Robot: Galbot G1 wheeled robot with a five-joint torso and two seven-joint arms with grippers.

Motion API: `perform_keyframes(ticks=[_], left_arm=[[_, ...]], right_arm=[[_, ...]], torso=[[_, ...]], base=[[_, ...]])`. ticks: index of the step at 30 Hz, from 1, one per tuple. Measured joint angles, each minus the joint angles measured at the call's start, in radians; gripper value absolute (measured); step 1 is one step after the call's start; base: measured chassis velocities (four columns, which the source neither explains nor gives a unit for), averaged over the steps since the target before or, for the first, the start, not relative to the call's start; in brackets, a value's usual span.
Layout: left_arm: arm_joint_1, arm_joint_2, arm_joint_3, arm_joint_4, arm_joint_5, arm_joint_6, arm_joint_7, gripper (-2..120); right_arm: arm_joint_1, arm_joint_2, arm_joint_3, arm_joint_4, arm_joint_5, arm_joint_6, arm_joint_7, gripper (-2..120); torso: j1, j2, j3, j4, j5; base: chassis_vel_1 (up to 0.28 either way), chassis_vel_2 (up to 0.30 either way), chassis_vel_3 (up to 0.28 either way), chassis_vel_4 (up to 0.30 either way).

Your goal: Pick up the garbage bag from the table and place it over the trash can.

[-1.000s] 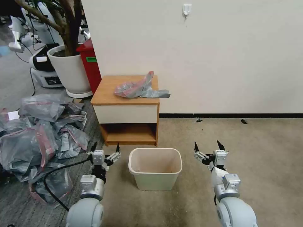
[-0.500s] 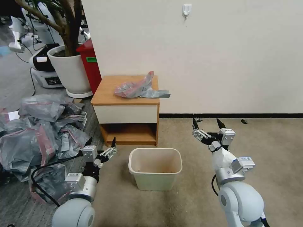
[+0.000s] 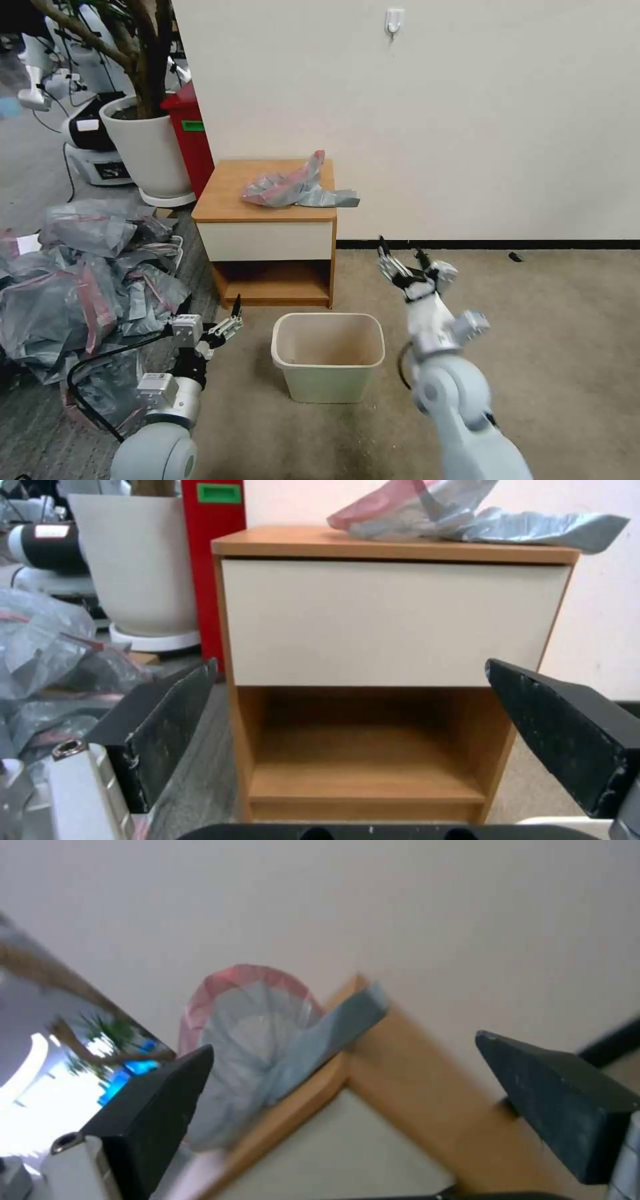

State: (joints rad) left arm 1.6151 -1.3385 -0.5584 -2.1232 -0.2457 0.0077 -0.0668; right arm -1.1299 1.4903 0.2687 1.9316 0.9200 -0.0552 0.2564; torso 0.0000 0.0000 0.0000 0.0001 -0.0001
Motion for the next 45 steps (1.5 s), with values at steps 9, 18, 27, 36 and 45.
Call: perform_keyframes(ticks=[9, 18, 27, 36, 45], left_arm=[[0.004, -0.012, -0.019, 0.001, 0.004, -0.001, 0.000, 100], [0.010, -0.021, -0.031, 0.002, 0.009, -0.003, 0.000, 100], [0.019, -0.028, -0.046, -0.001, 0.016, -0.005, -0.002, 100], [0.031, -0.027, -0.062, -0.005, 0.020, -0.010, -0.003, 100], [0.035, -0.031, -0.073, -0.007, 0.023, -0.016, -0.004, 100]], right_arm=[[0.271, 0.056, -0.010, -0.206, 0.427, -0.007, 0.106, 99], [0.380, 0.097, -0.009, -0.402, 0.439, -0.007, 0.087, 99], [0.442, 0.118, -0.006, -0.511, 0.400, 0.010, 0.042, 99], [0.500, 0.118, 0.003, -0.594, 0.383, 0.025, 0.007, 99], [0.537, 0.119, 0.007, -0.642, 0.372, 0.025, 0.001, 99]], torso=[[0.000, 0.000, 0.000, 0.0000, 0.0001], [0.000, 0.000, 0.000, -0.0001, 0.0000], [0.000, 0.000, 0.000, -0.0001, 0.0000], [0.000, 0.000, 0.000, -0.0001, 0.0001], [0.000, 0.000, 0.000, -0.0001, 0.0001]], base=[[0.000, 0.000, 0.000, 0.000], [0.000, 0.000, 0.000, 0.000], [0.000, 0.000, 0.000, 0.000], [0.000, 0.000, 0.000, 0.000], [0.000, 0.000, 0.000, 0.000]])
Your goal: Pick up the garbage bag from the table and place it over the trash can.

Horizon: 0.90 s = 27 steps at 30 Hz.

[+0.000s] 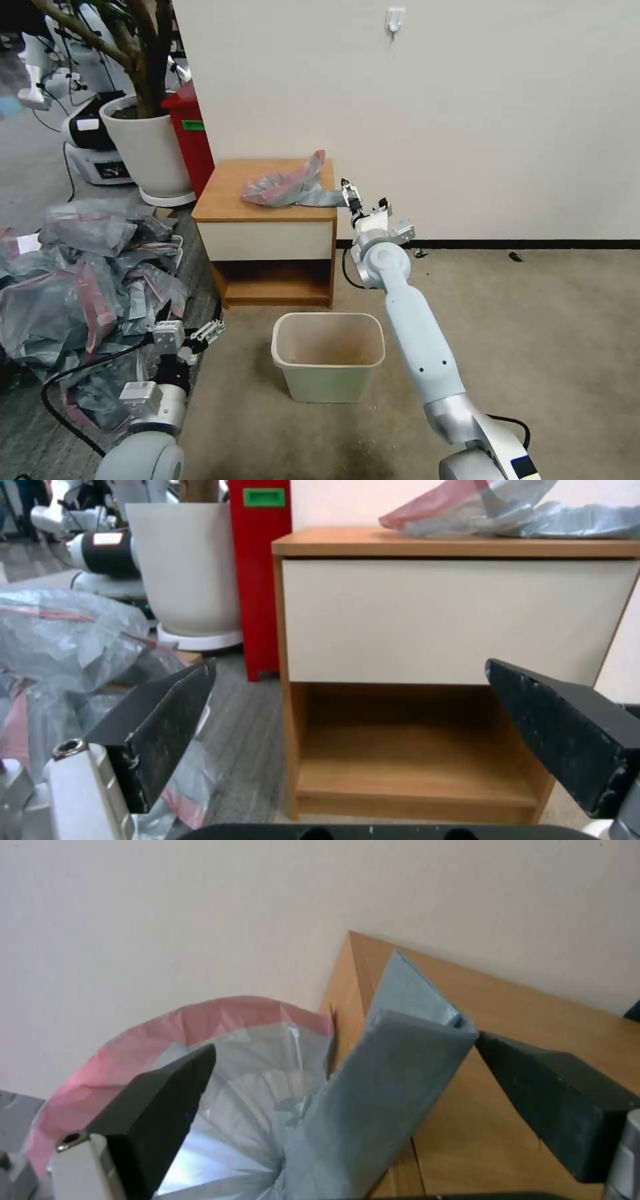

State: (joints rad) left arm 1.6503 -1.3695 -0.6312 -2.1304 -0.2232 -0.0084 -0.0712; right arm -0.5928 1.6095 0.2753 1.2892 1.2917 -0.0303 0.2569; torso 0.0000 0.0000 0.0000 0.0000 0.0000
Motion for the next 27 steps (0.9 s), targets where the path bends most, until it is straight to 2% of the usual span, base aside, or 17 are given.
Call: perform_keyframes(ticks=[16, 21, 24, 25, 27], left_arm=[[0.007, -0.014, 0.004, -0.001, 0.017, -0.006, -0.001, 100], [0.009, -0.014, 0.001, -0.001, 0.018, -0.007, -0.001, 100], [0.010, -0.015, -0.002, -0.001, 0.019, -0.008, -0.001, 100], [0.010, -0.015, -0.002, -0.001, 0.019, -0.008, -0.001, 100], [0.012, -0.016, -0.003, -0.002, 0.020, -0.009, -0.001, 100]], right_arm=[[0.029, -0.001, -0.003, -0.049, -0.010, -0.018, 0.001, 96], [0.042, -0.001, -0.005, -0.069, -0.015, -0.019, 0.001, 84], [0.046, -0.001, -0.006, -0.076, -0.016, -0.020, 0.001, 68], [0.046, -0.001, -0.006, -0.076, -0.016, -0.020, 0.001, 68], [0.049, -0.001, -0.006, -0.081, -0.019, -0.020, 0.001, 60]], torso=[[0.000, 0.000, 0.000, 0.0000, 0.0000], [0.000, 0.000, 0.000, 0.0000, 0.0000], [0.000, 0.000, 0.000, 0.0000, 0.0000], [0.000, 0.000, 0.000, 0.0000, 0.0000], [0.000, 0.000, 0.000, 0.0000, 0.0000]], base=[[0.000, 0.000, 0.000, 0.000], [0.000, 0.000, 0.000, 0.000], [0.000, 0.000, 0.000, 0.000], [0.000, 0.000, 0.000, 0.000], [0.000, 0.000, 0.000, 0.000]])
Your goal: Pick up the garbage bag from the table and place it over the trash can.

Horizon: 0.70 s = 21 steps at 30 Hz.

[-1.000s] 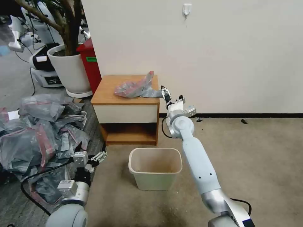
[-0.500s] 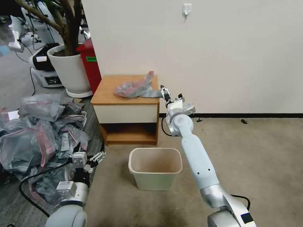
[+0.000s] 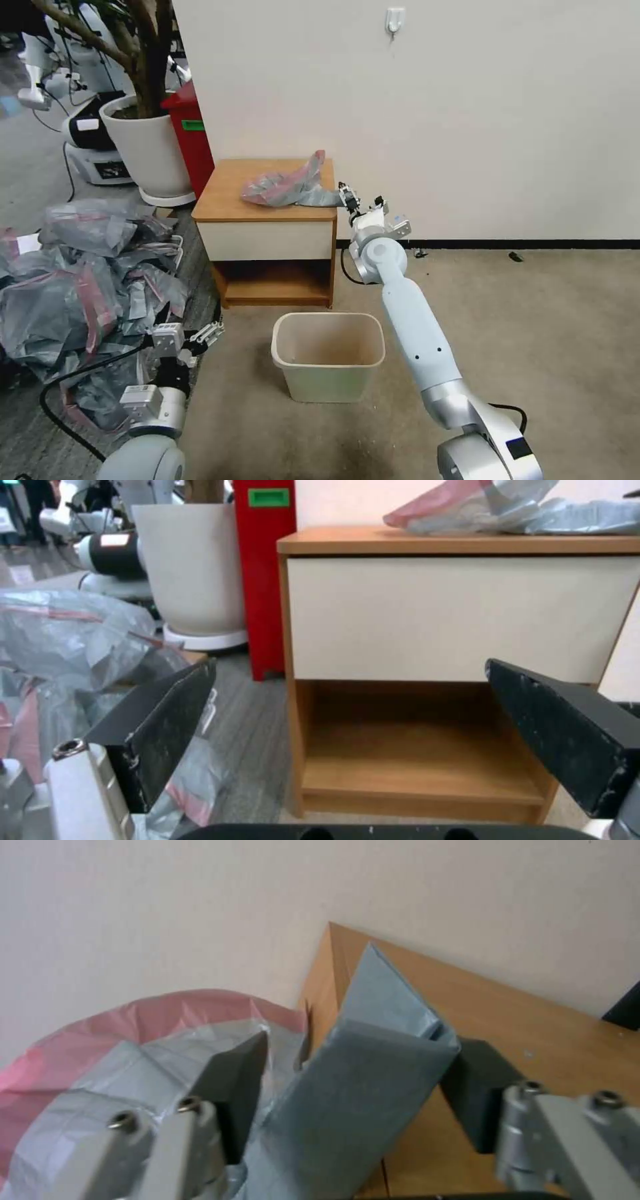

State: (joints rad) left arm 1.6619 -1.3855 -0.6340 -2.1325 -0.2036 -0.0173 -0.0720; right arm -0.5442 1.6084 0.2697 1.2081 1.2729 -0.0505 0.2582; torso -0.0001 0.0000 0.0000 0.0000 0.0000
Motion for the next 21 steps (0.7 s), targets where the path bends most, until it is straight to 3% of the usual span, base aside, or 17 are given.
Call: perform_keyframes(ticks=[16, 21], left_arm=[[0.007, -0.008, -0.002, 0.003, 0.017, -0.014, 0.000, 100], [0.008, -0.011, -0.002, 0.006, 0.018, -0.016, 0.000, 100]], right_arm=[[0.006, 0.000, 0.000, -0.012, -0.015, 0.004, -0.004, 2], [-0.004, 0.000, -0.004, 0.001, -0.020, 0.007, -0.004, 0]], torso=[[0.000, 0.000, 0.000, 0.0000, 0.0000], [0.000, 0.000, 0.000, 0.0000, 0.0000]], base=[[0.000, 0.000, 0.000, 0.000], [0.000, 0.000, 0.000, 0.000]])
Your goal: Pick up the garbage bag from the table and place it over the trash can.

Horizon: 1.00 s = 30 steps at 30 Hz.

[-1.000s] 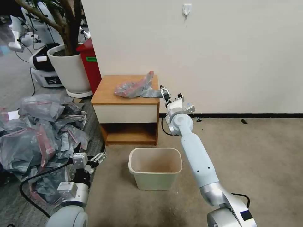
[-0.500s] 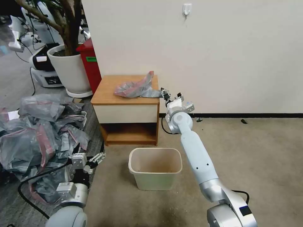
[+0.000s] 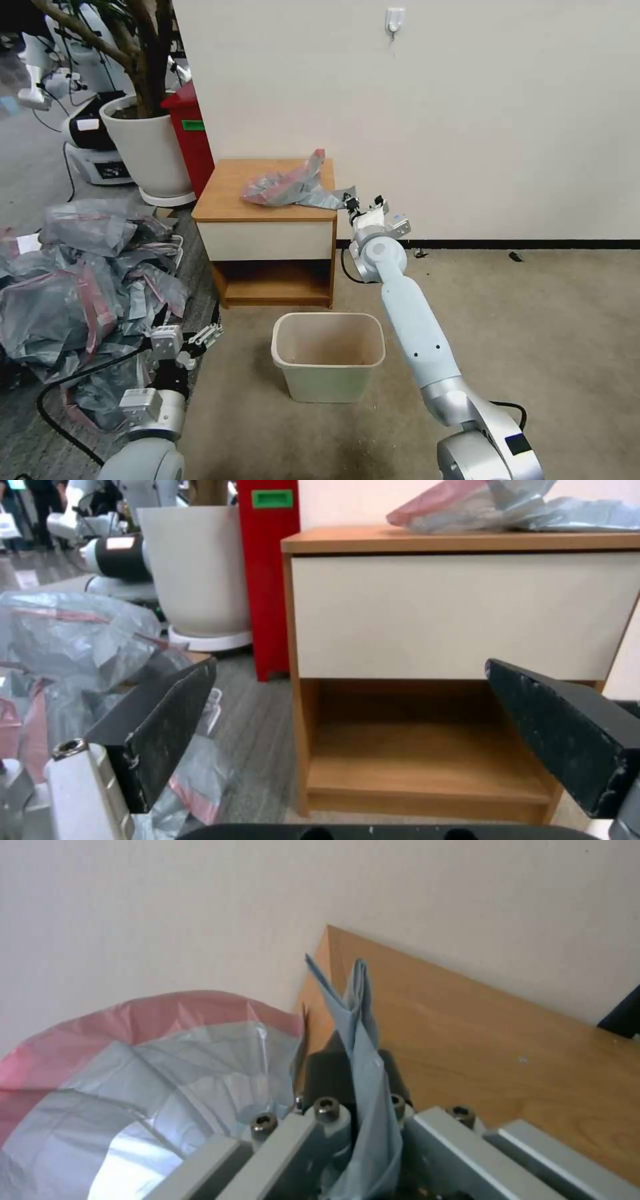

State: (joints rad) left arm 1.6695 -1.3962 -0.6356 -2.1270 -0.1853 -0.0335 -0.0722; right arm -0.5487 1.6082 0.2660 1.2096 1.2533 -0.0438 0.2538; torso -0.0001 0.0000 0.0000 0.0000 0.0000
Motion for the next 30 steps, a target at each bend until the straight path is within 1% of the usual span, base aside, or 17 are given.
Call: perform_keyframes(ticks=[3, 6, 8, 11, 12, 13, 15, 17, 21, 22, 25, 26, 30], left_arm=[[0.000, 0.000, 0.000, 0.001, 0.000, -0.001, 0.000, 100], [-0.001, 0.000, -0.002, 0.005, 0.000, -0.003, 0.000, 100], [-0.002, 0.000, -0.003, 0.005, 0.000, -0.003, 0.000, 100], [-0.009, 0.003, -0.004, 0.009, -0.002, -0.003, -0.001, 100], [-0.009, 0.003, -0.004, 0.009, -0.002, -0.003, -0.001, 100], [-0.011, 0.004, -0.004, 0.010, -0.002, -0.003, -0.001, 100], [-0.016, 0.006, -0.003, 0.014, -0.004, -0.003, -0.001, 100], [-0.018, 0.006, -0.002, 0.016, -0.005, -0.003, -0.001, 100], [-0.031, 0.008, 0.005, 0.024, -0.006, -0.001, -0.001, 100], [-0.031, 0.008, 0.005, 0.024, -0.006, -0.001, -0.001, 100], [-0.036, 0.002, 0.012, 0.026, -0.006, 0.000, -0.002, 100], [-0.036, 0.002, 0.012, 0.026, -0.006, 0.000, -0.002, 100], [-0.040, -0.003, 0.013, 0.025, -0.006, 0.002, -0.002, 100]], right_arm=[[-0.011, 0.000, -0.004, 0.017, 0.000, 0.001, 0.001, 0], [-0.051, 0.000, -0.023, 0.081, 0.000, 0.001, 0.016, 0], [-0.060, 0.000, -0.027, 0.095, 0.001, 0.001, 0.021, 0], [-0.120, 0.000, -0.040, 0.179, 0.003, -0.001, 0.052, 0], [-0.120, 0.000, -0.040, 0.179, 0.003, -0.001, 0.052, 0], [-0.140, -0.001, -0.043, 0.206, 0.004, -0.002, 0.064, 0], [-0.188, -0.018, -0.051, 0.265, 0.005, -0.003, 0.081, 0], [-0.204, -0.026, -0.053, 0.286, 0.005, -0.003, 0.087, 0], [-0.340, -0.102, -0.076, 0.469, 0.006, -0.005, 0.113, 0], [-0.340, -0.102, -0.076, 0.469, 0.006, -0.005, 0.113, 0], [-0.459, -0.167, -0.103, 0.591, 0.015, -0.011, 0.132, 0], [-0.459, -0.167, -0.103, 0.591, 0.015, -0.011, 0.132, 0], [-0.603, -0.230, -0.163, 0.701, 0.001, -0.016, 0.143, 0]], torso=[[0.000, 0.000, 0.000, 0.0000, 0.0000], [0.000, 0.000, 0.000, 0.0001, 0.0000], [0.000, 0.000, 0.000, 0.0001, 0.0000], [0.000, 0.000, 0.000, 0.0002, 0.0000], [0.000, 0.000, 0.000, 0.0002, 0.0000], [0.000, 0.000, 0.000, 0.0001, 0.0001], [0.000, 0.000, 0.000, 0.0004, 0.0000], [0.000, 0.000, 0.000, 0.0002, 0.0000], [0.000, 0.000, 0.000, 0.0000, 0.0001], [0.000, 0.000, 0.000, 0.0000, 0.0001], [0.000, 0.000, 0.000, -0.0001, 0.0002], [0.000, 0.000, 0.000, -0.0001, 0.0002], [0.000, 0.000, 0.000, 0.0000, 0.0000]], base=[[0.000, 0.000, 0.000, 0.000], [0.000, 0.000, 0.000, 0.000], [0.000, 0.000, 0.000, 0.000], [0.000, 0.000, 0.000, 0.000], [0.000, 0.000, 0.000, 0.000], [0.000, 0.000, 0.000, 0.000], [0.000, 0.000, 0.000, 0.000], [0.000, 0.000, 0.000, 0.000], [0.000, 0.000, 0.000, 0.000], [0.000, 0.000, 0.000, 0.000], [0.000, 0.000, 0.000, 0.000], [0.000, 0.000, 0.000, 0.000], [0.000, 0.000, 0.000, 0.000]])
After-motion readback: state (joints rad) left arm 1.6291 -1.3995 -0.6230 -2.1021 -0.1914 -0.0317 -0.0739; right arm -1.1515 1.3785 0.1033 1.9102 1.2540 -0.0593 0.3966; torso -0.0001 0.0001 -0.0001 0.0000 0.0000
